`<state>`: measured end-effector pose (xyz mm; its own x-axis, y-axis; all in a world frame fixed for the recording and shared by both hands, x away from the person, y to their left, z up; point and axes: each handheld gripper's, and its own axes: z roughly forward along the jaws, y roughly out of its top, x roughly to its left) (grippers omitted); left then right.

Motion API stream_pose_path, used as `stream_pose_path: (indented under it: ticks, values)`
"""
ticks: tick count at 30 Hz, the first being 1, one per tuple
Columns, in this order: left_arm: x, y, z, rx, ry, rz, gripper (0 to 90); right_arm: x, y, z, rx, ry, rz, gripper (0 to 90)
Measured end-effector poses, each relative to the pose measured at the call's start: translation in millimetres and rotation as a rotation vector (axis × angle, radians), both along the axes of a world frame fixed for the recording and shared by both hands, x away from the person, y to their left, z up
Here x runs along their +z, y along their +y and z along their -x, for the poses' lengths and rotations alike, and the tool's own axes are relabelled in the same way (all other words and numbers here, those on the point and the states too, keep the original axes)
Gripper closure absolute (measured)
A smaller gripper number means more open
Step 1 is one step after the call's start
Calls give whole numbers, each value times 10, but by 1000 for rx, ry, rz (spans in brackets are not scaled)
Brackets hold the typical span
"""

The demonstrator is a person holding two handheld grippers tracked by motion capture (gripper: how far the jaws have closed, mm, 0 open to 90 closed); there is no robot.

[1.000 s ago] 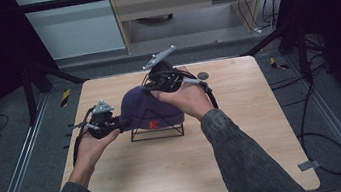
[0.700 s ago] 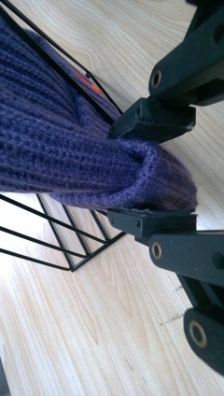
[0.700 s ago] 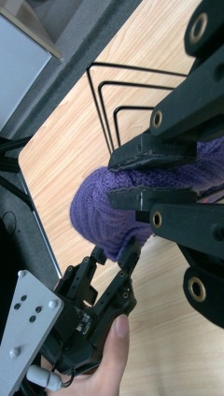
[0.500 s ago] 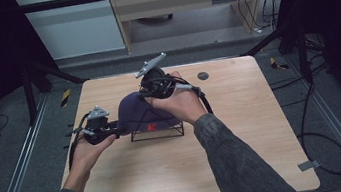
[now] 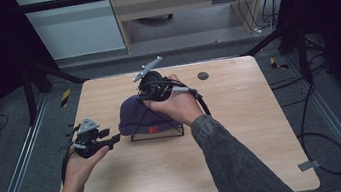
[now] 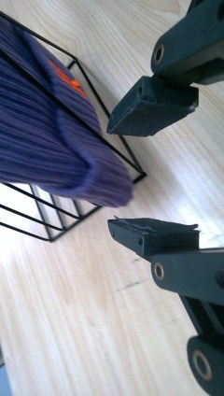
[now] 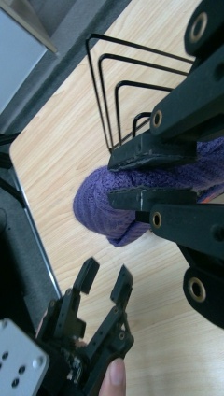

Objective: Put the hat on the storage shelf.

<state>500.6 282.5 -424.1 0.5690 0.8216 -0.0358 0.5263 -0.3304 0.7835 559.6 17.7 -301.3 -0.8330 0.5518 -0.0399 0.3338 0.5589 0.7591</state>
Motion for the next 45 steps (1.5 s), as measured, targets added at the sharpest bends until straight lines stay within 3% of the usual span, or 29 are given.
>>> stream_pose_path:
  ticks: [8,13,18,24,32,35,41,43,45]
  values:
    - [-148,115,40,55,5,5,442,-74,-14,-45,-38,19,52,790]
    - [-244,181,38,70,28,4,441,-119,-32,-99,-58,29,70,776]
    - [-287,256,37,101,31,7,439,-118,-45,-99,-67,32,56,750]
    - [-320,255,47,142,32,5,360,-76,-80,-44,-82,18,20,623]
    - [-459,238,9,196,115,-71,138,-61,-99,-2,-92,14,5,493]
    - [-492,230,3,187,140,-83,113,-41,-109,28,-82,14,6,478]
    - [-589,225,-21,174,205,-94,74,55,-179,126,-82,8,0,364]
    - [-611,232,-32,181,218,-94,69,80,-210,141,-107,-4,-1,250]
    - [-635,235,-34,186,235,-94,63,92,-238,131,-154,-9,0,199]
